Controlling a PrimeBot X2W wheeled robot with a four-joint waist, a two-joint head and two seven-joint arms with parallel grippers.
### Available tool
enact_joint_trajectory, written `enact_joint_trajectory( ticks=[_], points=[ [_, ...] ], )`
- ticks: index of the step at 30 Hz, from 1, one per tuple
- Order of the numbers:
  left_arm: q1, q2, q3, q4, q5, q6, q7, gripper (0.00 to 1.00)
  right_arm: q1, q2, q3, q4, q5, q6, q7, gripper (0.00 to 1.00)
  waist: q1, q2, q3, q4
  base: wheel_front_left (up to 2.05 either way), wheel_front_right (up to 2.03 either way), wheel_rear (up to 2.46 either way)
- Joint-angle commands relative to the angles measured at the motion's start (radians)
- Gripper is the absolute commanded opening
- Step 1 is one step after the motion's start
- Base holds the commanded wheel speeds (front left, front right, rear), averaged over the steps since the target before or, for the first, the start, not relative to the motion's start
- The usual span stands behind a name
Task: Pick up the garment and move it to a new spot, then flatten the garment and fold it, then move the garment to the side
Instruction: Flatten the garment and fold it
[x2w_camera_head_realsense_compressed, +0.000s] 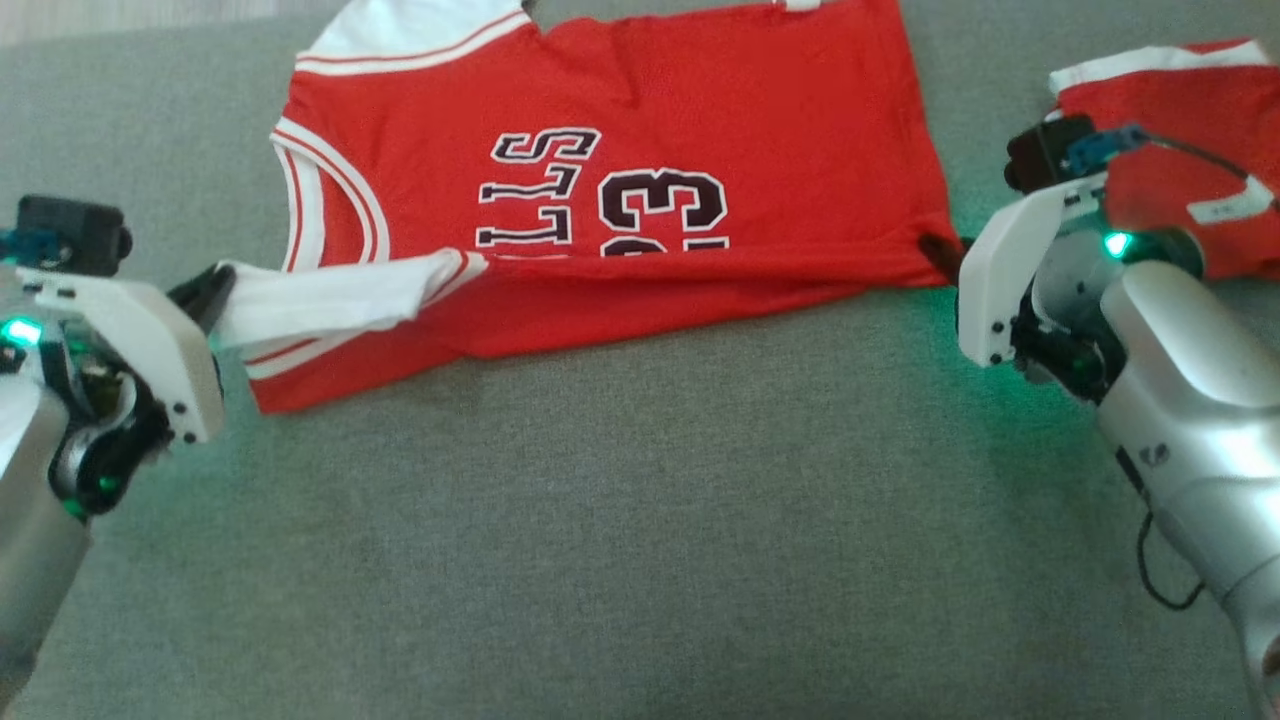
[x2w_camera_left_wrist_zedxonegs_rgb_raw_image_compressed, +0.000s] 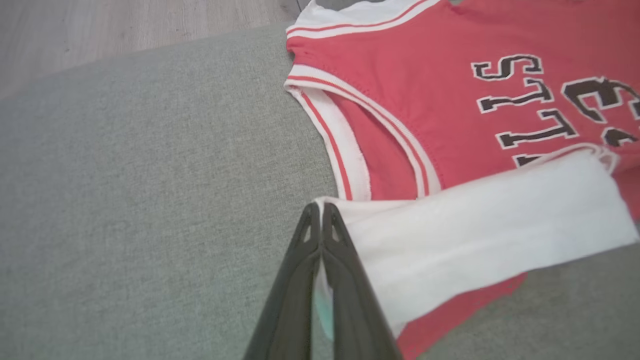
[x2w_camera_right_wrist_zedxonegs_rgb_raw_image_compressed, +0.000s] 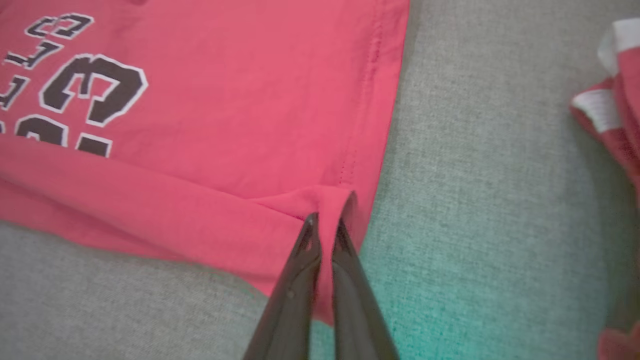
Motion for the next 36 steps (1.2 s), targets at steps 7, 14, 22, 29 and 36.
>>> enact_joint_trajectory(
  ticks=[7, 14, 22, 29, 36],
  points=[
    [-0.162, 0.002, 0.024, 0.096, 0.041, -0.031, -0.035, 0.00, -0.075, 0.011, -0.005, 0.020, -0.029, -0.001, 0.000, 0.00, -0.0001, 0.0000, 0.053, 0.002, 0.00, 0.00, 0.00],
    [-0.249, -0.041, -0.019, 0.188, 0.085, -0.053, -0.083, 0.50, -0.118, 0.021, 0.002, 0.054, -0.060, -0.001, -0.033, 0.84, -0.0001, 0.0000, 0.077, 0.006, 0.00, 0.00, 0.00],
    [-0.348, -0.117, 0.040, 0.285, 0.140, -0.006, -0.416, 1.00, -0.192, 0.059, -0.082, 0.108, -0.114, -0.001, -0.297, 1.00, -0.0001, 0.0000, 0.081, 0.012, 0.00, 0.00, 0.00],
    [-0.337, -0.188, 0.157, 0.316, 0.064, -0.026, -0.664, 1.00, -0.166, 0.089, -0.185, 0.162, -0.155, -0.001, -0.618, 1.00, -0.0001, 0.0000, 0.019, 0.015, 0.00, 0.00, 0.00],
    [-0.116, -0.228, 0.388, 0.031, 0.225, 0.028, -0.684, 1.00, -0.004, 0.127, -0.421, -0.028, -0.276, -0.001, -0.697, 1.00, -0.0001, 0.0000, -0.069, 0.011, 0.00, 0.00, 0.00]
  ],
)
